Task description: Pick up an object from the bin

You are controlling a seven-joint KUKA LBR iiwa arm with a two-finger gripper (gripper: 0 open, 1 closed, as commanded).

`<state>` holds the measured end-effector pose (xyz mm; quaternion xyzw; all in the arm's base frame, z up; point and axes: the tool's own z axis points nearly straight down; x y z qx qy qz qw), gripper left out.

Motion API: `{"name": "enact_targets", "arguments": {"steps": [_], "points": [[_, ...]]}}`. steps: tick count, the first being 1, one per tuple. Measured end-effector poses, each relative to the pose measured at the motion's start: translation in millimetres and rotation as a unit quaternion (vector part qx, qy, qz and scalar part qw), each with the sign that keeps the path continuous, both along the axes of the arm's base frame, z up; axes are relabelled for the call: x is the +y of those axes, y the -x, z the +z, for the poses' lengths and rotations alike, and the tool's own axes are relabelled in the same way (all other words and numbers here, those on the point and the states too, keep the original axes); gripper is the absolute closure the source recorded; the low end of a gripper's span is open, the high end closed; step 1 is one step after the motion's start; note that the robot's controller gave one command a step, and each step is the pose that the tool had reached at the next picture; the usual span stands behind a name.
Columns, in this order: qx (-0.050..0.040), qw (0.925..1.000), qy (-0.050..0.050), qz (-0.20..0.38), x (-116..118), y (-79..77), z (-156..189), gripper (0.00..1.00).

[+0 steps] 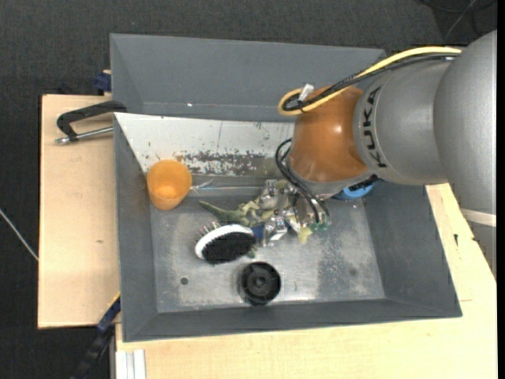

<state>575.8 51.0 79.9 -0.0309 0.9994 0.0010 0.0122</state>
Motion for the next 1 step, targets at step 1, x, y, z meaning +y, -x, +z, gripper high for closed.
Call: {"name": "enact_targets", "arguments": {"steps": [1], "points": [[0.0059, 1.0, 0.001, 0.006, -5.7, 15.0, 135.6, 1.0]]}}
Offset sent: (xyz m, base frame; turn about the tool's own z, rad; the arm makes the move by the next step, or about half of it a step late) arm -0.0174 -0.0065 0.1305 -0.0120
